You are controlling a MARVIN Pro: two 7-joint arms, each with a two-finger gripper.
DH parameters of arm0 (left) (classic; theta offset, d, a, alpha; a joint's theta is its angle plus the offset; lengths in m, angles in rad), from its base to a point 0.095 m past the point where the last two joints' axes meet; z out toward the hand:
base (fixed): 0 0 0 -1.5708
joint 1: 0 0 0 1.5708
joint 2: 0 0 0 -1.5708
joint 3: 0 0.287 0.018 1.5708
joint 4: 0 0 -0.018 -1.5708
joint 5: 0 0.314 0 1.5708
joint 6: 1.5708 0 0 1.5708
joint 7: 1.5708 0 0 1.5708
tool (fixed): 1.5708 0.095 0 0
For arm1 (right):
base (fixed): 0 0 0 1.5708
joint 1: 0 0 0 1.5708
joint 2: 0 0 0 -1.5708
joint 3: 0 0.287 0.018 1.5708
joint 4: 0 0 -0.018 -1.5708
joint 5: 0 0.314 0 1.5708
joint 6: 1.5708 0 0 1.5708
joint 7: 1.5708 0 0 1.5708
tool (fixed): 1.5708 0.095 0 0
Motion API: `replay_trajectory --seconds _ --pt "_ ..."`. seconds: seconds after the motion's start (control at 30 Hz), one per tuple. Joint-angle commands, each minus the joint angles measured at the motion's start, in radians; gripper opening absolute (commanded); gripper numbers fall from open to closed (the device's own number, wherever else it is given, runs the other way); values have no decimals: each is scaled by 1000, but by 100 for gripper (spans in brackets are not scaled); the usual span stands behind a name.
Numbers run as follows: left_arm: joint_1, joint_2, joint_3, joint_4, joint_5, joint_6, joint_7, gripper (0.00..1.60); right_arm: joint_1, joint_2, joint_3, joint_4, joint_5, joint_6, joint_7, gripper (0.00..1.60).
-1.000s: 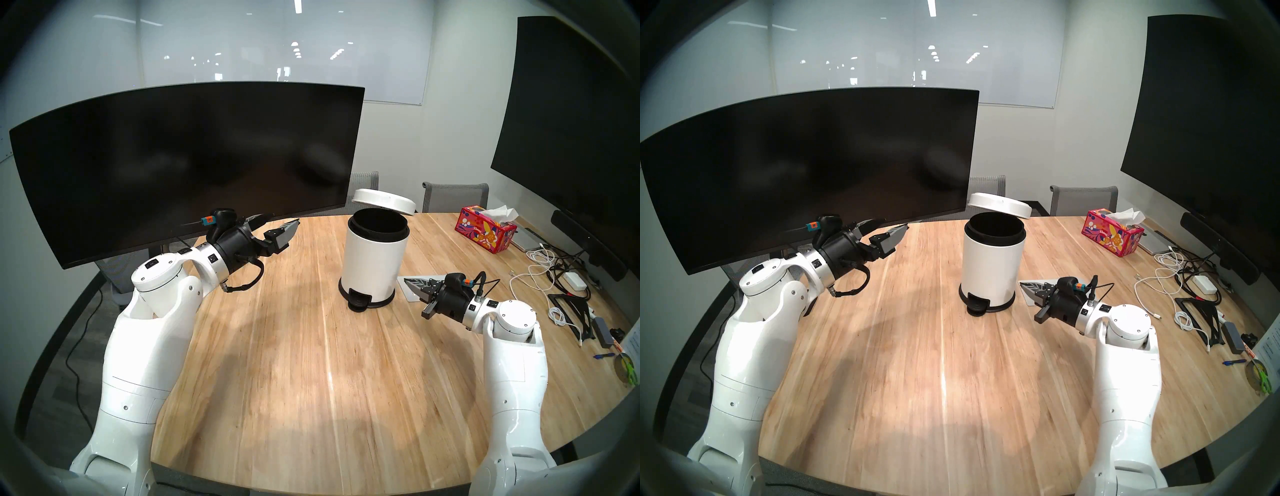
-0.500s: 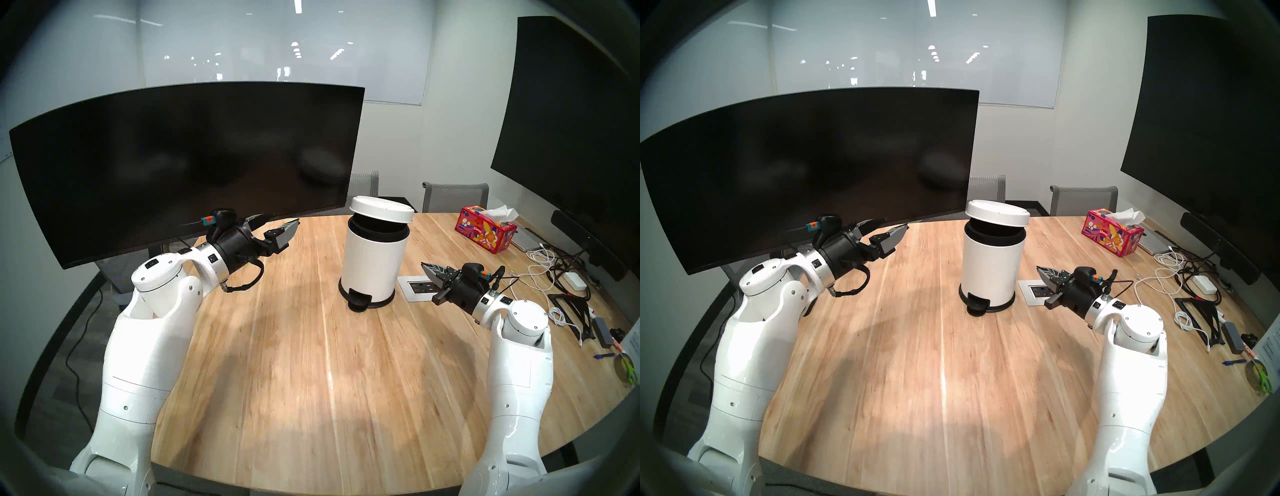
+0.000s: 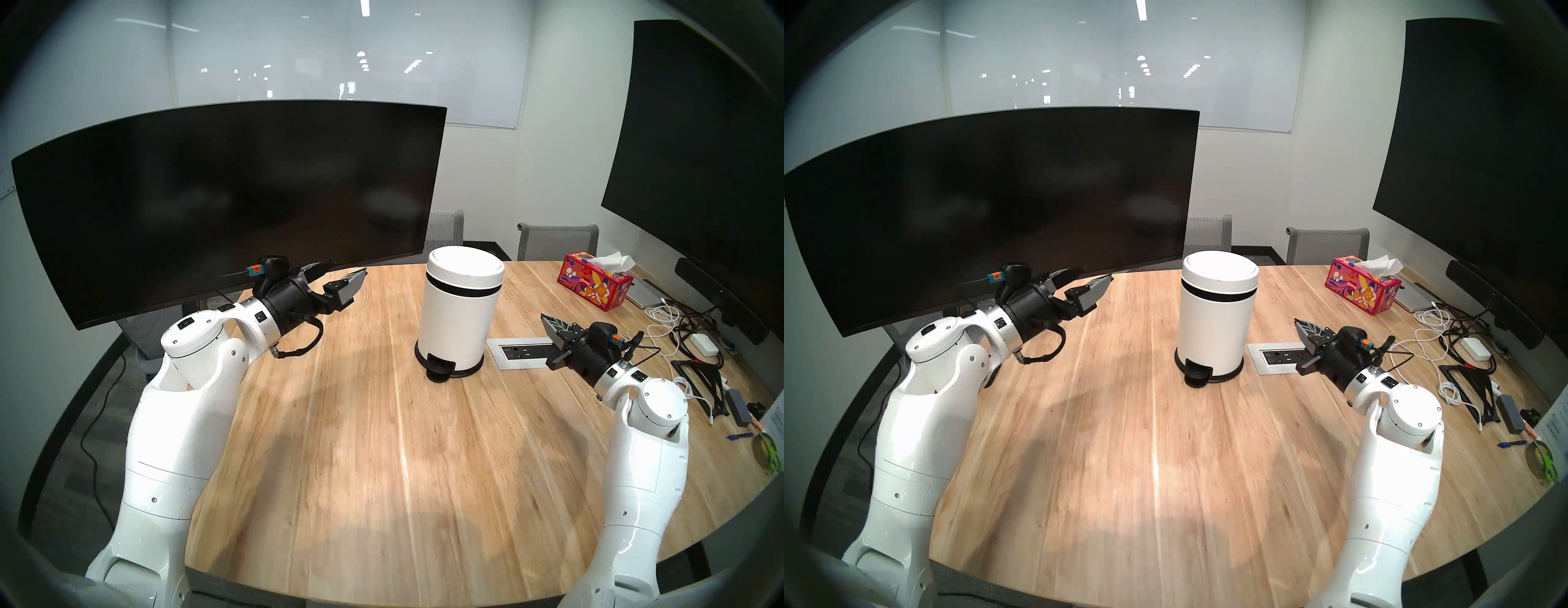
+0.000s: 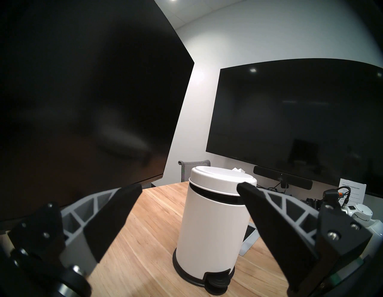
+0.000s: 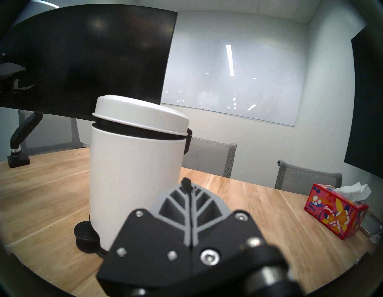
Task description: Peel the sticky note off the monitor, open the trash can lid and drop the sticker into the trash can
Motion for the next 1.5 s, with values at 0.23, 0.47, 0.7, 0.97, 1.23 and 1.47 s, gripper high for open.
replay_trajectory --seconds 0.23,0.47,0.7,0.97,1.23,1.47 --pt "-10 -1 -2 -22 2 -4 2 160 -44 -73 -35 -64 4 -120 -136 0" --pt "-10 -1 -2 -22 3 -4 2 160 -66 -82 -56 -70 -2 -160 -193 0" --pt "-10 -1 -2 -22 3 -4 2 160 -66 -87 -55 -71 -7 -165 -197 0" --pt "-10 -1 -2 -22 3 -4 2 160 -67 -87 -56 -71 -8 -167 -200 0" --pt "-10 -1 -2 -22 4 -4 1 160 -67 -87 -56 -71 -8 -167 -201 0" --pt "-10 -2 -2 -22 4 -4 1 160 -67 -87 -57 -71 -8 -167 -201 0"
